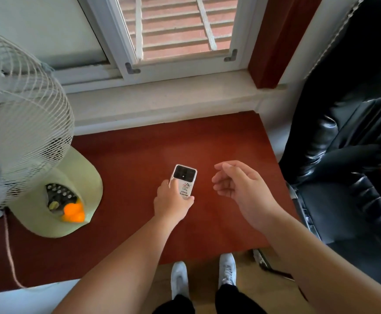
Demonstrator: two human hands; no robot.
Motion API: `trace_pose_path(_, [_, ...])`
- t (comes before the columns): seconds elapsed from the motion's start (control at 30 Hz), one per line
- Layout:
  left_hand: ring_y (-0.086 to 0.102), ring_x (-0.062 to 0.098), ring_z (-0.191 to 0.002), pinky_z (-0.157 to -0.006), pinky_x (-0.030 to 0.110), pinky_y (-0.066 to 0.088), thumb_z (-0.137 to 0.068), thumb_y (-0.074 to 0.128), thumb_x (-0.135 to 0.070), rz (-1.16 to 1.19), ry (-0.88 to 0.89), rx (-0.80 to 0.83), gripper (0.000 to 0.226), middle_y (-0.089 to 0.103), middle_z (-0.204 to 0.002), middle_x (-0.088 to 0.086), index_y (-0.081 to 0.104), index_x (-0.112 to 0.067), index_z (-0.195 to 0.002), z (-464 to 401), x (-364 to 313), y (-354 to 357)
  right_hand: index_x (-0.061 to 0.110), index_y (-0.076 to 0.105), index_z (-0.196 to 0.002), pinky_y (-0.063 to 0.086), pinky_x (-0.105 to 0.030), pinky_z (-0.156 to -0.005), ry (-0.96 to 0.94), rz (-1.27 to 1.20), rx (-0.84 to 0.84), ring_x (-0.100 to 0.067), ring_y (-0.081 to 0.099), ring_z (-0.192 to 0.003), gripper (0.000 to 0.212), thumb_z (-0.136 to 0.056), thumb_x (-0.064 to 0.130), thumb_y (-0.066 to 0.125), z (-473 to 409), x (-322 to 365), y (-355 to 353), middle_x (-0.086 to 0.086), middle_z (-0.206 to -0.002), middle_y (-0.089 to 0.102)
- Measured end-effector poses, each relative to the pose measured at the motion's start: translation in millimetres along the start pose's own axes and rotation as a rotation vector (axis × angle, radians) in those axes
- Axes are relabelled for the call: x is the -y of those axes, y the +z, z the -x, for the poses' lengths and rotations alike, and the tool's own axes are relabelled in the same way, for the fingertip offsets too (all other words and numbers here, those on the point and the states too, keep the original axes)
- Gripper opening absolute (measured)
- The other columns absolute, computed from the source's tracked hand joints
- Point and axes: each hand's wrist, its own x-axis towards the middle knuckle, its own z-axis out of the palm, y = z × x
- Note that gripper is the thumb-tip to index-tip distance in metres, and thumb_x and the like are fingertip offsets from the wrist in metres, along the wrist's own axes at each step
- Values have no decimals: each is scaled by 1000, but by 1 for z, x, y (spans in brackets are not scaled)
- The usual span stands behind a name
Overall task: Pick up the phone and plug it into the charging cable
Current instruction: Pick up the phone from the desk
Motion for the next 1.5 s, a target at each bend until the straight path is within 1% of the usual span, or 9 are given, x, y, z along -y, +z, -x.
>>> trace_pose_path(0.4, [48,28,-103,-72,39,49,-76,72,-45,-83,-25,-101,56,55,-111,9,50,-13,-116,7,-4,14,21,72,-90,51,-32,-71,-11,-2,-30,-20,66,-74,36,-70,48,60,-8,3,-10,-3,-79,73])
trace_pose_path(0.67, [48,26,-97,-62,34,42,-70,69,-43,-7,-97,-79,54,56,-102,3,47,-25,-116,3,-5,6,17,71,-93,52,-32,-70,-14,-30,-48,-19,65,-73,30,-76,38,59,2,3,-16,-4,-78,72])
trace_pose_path(0.8, [59,18,-92,-65,33,54,-66,69,-48,372,-213,50,64,59,-100,-11,46,-34,-124,4,-7,-10,18,72,-92,52,-32,-72,-36,-30,-51,-20,65,-75,28,-78,38,58,8,9,-16,-5,-80,72])
trace_pose_path(0.93, [68,8,-72,-47,23,52,-68,75,-43,768,-218,139,51,65,-94,-10,58,-32,-114,19,-13,-34,19,72,-93,53,-33,-72,-66,-30,-48,-19,66,-75,27,-79,37,57,15,17,-13,-4,-79,72])
trace_pose_path(1.07, [68,-1,-73,-48,18,51,-69,75,-39,862,-101,129,48,69,-96,-8,60,-33,-114,37,-22,-58,25,74,-87,55,-30,-70,-102,-30,-46,-18,67,-73,24,-77,39,58,22,25,-9,-1,-78,73])
trace_pose_path(1.17, [63,1,-84,-63,18,52,-70,68,-48,544,168,-20,50,62,-100,-17,54,-38,-118,49,-27,-77,27,74,-89,53,-31,-71,-128,-17,-48,-19,67,-75,21,-84,33,55,29,29,-5,-2,-80,74])
trace_pose_path(1.23, [55,7,-93,-76,24,48,-71,64,-50,346,334,-165,52,60,-106,-13,53,-35,-120,54,-30,-88,26,74,-90,53,-31,-71,-144,-18,-52,-19,67,-75,22,-85,32,54,34,32,-3,-2,-80,74])
trace_pose_path(1.33, [43,10,-104,-80,19,37,-71,62,-50,237,498,-298,55,56,-118,-5,52,-34,-123,63,-34,-104,20,74,-92,53,-32,-69,-161,-57,-72,-19,67,-73,23,-84,31,55,43,37,3,-3,-79,73])
trace_pose_path(1.5, [44,23,-111,-90,28,38,-71,63,-45,89,739,-394,56,54,-127,8,54,-28,-124,75,-35,-124,18,75,-91,52,-34,-70,-199,-105,-117,-22,65,-74,23,-83,28,55,62,43,11,-5,-79,72])
